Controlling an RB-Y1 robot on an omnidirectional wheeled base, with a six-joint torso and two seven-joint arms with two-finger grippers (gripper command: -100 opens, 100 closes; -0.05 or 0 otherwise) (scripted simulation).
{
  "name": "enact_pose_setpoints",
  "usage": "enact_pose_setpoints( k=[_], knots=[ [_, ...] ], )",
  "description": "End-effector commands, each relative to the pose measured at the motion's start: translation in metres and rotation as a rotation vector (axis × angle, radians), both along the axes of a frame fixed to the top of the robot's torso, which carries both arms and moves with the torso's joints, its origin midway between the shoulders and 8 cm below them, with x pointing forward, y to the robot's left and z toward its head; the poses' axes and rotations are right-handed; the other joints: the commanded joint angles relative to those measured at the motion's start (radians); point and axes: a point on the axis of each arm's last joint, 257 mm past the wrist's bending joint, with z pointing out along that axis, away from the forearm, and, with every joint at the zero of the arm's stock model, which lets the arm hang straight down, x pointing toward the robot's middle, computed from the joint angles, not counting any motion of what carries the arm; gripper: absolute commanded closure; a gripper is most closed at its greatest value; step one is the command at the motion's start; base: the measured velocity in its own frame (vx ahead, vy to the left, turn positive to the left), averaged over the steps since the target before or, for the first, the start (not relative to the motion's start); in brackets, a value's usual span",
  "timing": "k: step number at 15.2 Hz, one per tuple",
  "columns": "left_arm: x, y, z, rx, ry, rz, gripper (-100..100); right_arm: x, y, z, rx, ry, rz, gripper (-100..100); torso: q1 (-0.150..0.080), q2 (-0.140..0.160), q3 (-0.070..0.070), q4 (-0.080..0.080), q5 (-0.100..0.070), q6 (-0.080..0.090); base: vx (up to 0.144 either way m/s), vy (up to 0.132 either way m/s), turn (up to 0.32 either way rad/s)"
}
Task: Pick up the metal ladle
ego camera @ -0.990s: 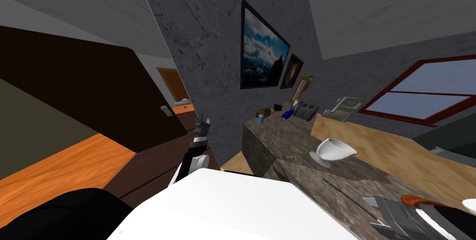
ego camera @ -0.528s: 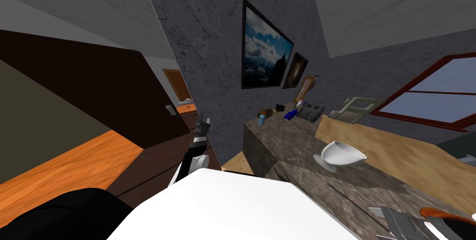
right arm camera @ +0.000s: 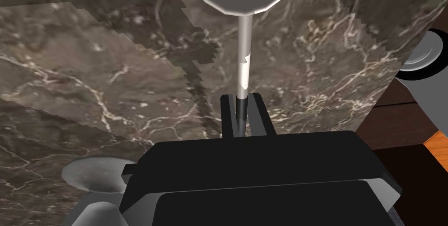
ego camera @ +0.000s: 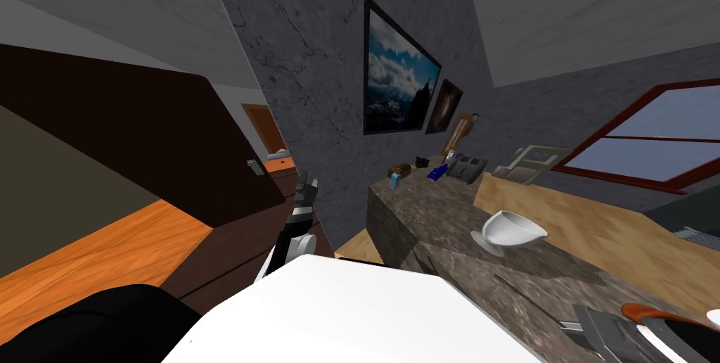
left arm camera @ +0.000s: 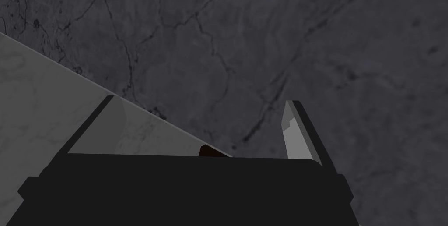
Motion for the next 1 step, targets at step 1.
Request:
enact_pose_setpoints(
  k=[1],
  knots=[
    [0.0000, 0.0000, 0.0000, 0.000, 0.000, 0.000, 0, 0.0000, 0.0000, 0.0000, 0.000, 0.000, 0.000, 100, 0.000, 0.000, 0.000, 0.000, 0.000, 0.000, -0.008, -0.002, -0.028]
  ],
)
